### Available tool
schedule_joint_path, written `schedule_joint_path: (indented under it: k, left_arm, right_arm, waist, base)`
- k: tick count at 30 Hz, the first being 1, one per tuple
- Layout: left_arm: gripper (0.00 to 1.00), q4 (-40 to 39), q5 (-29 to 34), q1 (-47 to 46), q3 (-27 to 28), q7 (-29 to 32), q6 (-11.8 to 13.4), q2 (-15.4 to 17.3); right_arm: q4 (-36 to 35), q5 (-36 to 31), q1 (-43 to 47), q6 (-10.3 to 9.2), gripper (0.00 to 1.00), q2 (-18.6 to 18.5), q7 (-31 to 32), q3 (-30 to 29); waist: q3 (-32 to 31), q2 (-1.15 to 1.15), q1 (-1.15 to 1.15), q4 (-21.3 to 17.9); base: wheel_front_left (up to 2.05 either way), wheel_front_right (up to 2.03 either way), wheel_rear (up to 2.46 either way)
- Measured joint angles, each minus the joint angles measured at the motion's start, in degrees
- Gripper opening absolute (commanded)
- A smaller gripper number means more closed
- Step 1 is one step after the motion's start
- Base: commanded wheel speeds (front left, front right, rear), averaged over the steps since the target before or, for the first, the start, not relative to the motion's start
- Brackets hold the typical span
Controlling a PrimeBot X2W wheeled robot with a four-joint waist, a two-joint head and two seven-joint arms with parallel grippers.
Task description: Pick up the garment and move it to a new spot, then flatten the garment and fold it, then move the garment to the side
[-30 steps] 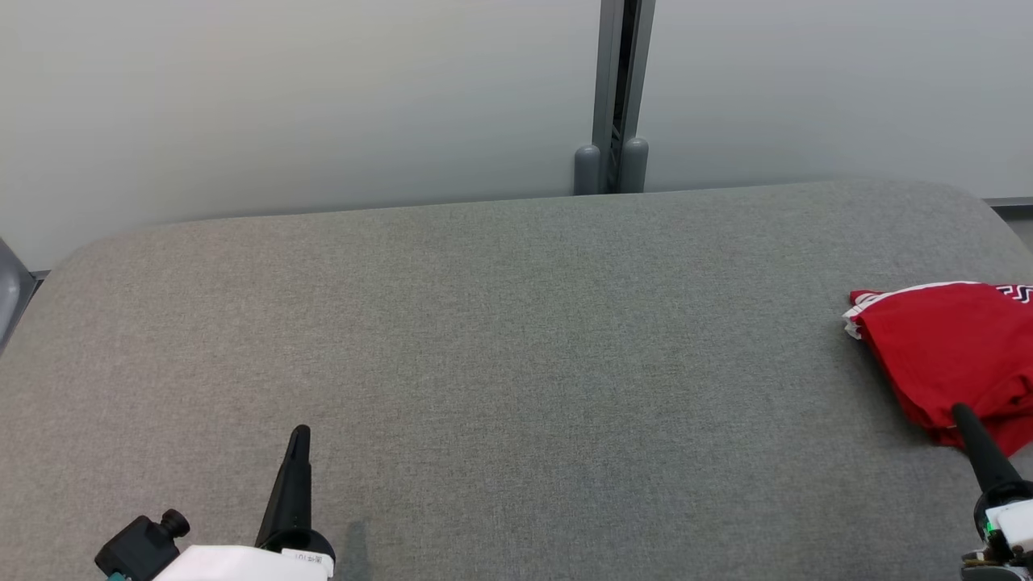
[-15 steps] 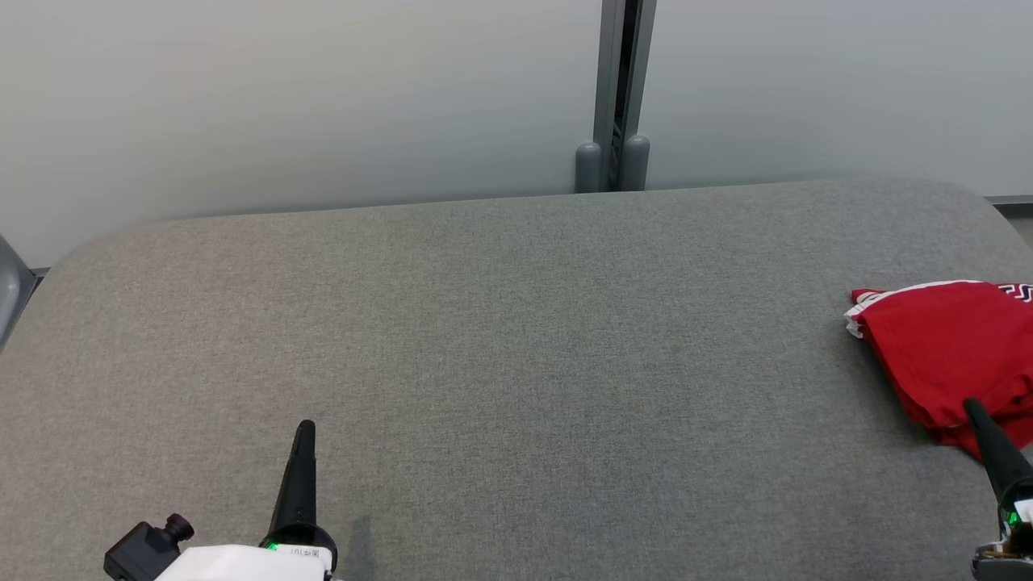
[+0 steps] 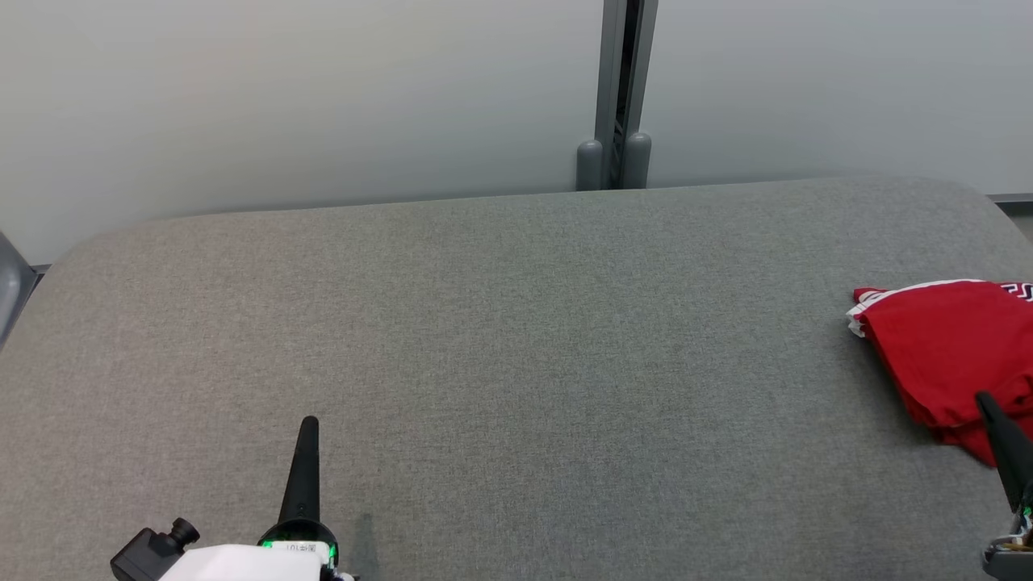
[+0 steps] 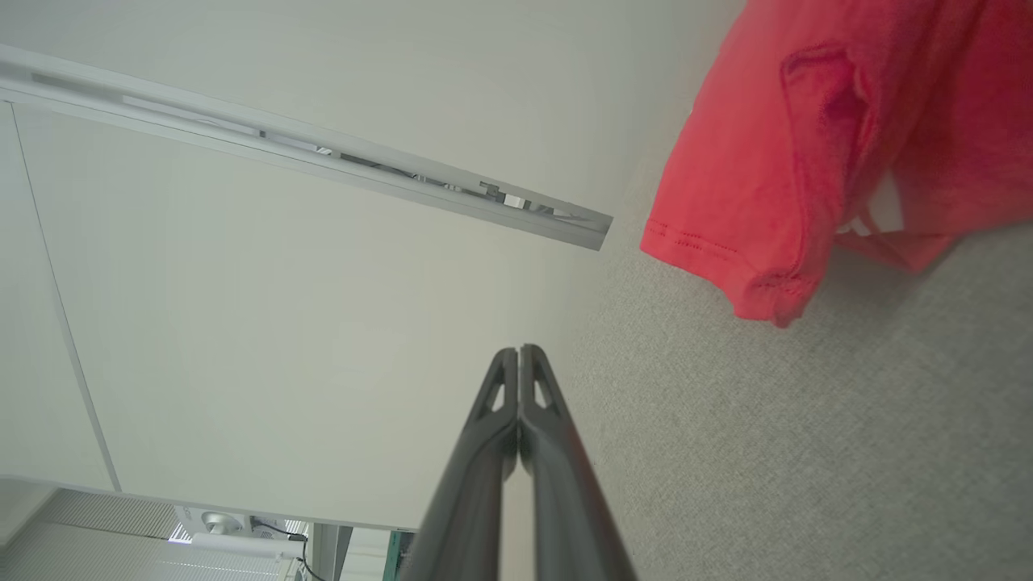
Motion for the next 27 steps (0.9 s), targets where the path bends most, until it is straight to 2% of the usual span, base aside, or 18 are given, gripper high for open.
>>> schedule_joint_path:
  k: [27]
  left_arm:
    - [0.00, 0.5, -8.7, -0.7, 0.5, -0.7, -3.1, -2.6]
  right_arm:
    - [2.9, 11.2, -1.9, 0.00, 0.00, -0.2, 4.3, -3.6]
  waist:
    - [0.4, 0.00, 0.00, 0.2]
  base:
    - [0.00, 0.00, 0.00]
